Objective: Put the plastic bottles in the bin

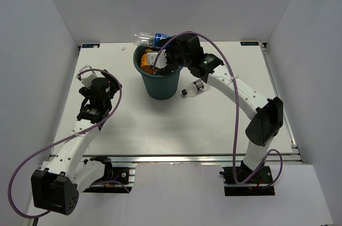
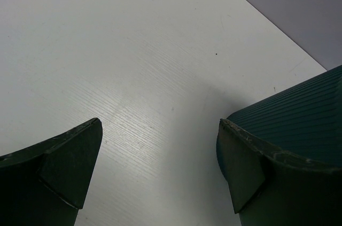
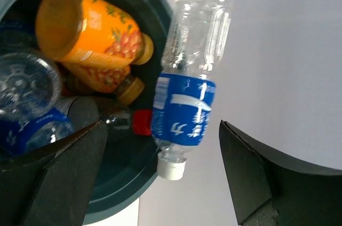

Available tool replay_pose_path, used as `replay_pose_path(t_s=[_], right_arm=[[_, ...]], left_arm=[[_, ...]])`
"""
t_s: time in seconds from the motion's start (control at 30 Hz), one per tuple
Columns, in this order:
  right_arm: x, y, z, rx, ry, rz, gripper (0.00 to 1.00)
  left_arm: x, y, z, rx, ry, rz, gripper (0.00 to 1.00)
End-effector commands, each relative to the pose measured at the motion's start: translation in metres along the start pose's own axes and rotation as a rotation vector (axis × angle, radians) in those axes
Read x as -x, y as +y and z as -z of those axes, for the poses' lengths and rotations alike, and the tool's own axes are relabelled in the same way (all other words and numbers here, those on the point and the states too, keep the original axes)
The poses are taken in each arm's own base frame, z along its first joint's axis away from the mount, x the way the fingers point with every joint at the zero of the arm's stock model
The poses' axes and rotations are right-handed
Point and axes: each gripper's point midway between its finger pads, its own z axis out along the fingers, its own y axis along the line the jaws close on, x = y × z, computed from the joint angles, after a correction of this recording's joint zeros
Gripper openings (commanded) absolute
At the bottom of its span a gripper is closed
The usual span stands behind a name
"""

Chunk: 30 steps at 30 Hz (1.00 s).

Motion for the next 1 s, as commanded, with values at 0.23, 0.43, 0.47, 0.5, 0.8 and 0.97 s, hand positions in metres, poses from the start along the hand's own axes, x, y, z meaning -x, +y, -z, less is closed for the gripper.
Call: replay_pose_path(t_s=[0.23,0.43,0.47,0.5,0.8,0.97], right_arm=[[0.062,-0.049,0.03,-0.14,-0.292,-0.093,0.89],[0.055,-0.095,0.027,-0.37,-0.312,-0.349,0.89],[0.047,-0.108,0.027,-0.42,-0.299,-0.385,0.89],[0.029,-0.11,0.013,-0.454,-0.258,-0.501,0.89],[-0.071,-0.157,0.008,-0.744,-0.013,-0.802,0.89],[-0.096,-0.125,-0.005,-0.561,-0.023,-0.906,0.89]], left_arm=[[0.008,0.001,0.003,-0.001,-0.022,-0.001,0.98],[0.01,-0.006,0.002,-0.027,-0.022,0.002,0.98],[0.009,-0.006,0.001,-0.026,-0.02,0.001,0.98],[0.008,-0.006,0.001,-0.025,-0.019,0.0,0.98],[0.004,-0.007,-0.002,-0.031,-0.009,0.001,0.98],[0.002,-0.01,-0.004,-0.042,0.002,0.001,0.98]])
